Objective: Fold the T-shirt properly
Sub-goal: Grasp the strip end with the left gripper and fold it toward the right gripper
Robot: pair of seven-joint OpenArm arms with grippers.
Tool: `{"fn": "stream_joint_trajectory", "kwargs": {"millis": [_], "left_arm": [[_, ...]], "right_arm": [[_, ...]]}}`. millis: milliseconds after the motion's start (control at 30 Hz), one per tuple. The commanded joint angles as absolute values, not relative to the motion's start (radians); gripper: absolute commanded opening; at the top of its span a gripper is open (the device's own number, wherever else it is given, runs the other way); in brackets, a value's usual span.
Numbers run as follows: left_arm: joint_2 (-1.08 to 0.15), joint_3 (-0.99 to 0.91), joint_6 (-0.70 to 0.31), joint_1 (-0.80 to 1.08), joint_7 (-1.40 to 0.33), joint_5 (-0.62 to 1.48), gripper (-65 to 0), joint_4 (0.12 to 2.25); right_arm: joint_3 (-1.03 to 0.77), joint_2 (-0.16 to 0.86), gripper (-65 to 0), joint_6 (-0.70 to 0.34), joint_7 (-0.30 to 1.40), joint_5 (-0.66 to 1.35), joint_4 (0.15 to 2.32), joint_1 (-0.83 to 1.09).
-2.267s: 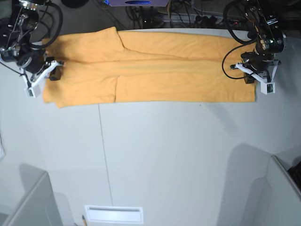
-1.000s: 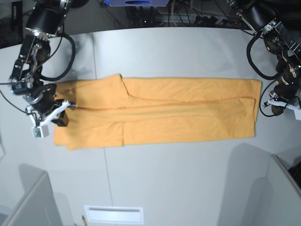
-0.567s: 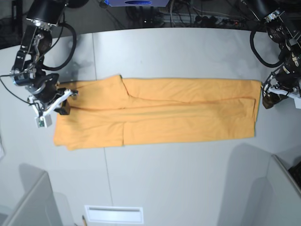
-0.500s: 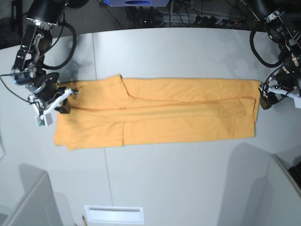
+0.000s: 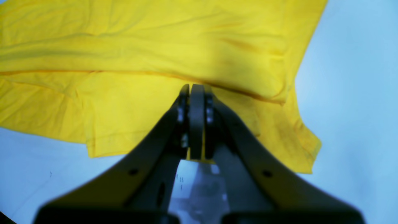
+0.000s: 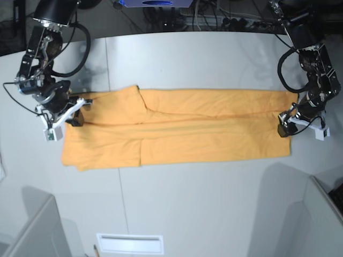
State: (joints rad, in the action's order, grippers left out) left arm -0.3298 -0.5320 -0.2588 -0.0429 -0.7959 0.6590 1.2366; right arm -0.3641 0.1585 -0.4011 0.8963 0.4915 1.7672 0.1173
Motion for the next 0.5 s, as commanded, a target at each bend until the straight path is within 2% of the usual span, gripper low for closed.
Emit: {"fn": "stream_joint_trajectory", "kwargs": {"millis": [0, 167, 233, 267, 367, 467], "left_arm": [[-0.349, -0.536, -0.259, -0.053, -0.789, 0.659, -5.8, 1.228], [-0.349, -0.47, -0.259, -0.065, -0.789, 0.659, -5.9, 1.193], [-0.349, -0.456, -0.259, -0.071, -0.789, 0.659, -8.7, 1.181], [-0.349, -0.453, -0.259, -0.068, -0.789, 0.659, -12.5, 1.175], [-0.349, -0.455, -0.259, -0.071, -0.789, 0.659, -29.5, 1.145], [-0.349, -0.461, -0.259, -0.074, -0.786, 0.659, -51.8, 1.124]], "right_arm": [[-0.367, 0.173, -65.0, -0.403, 0.875, 0.503, 1.788, 0.107], [-0.372, 0.173, -65.0, -0.403, 0.875, 0.503, 1.788, 0.104], [-0.372, 0.173, -65.0, -0.403, 0.874, 0.503, 1.788, 0.101], [-0.372, 0.173, -65.0, -0.403, 0.872, 0.503, 1.788, 0.101], [-0.374, 0.173, -65.0, -0.403, 0.872, 0.503, 1.787, 0.099], [-0.374, 0.173, -65.0, -0.403, 0.869, 0.503, 1.787, 0.102]]}}
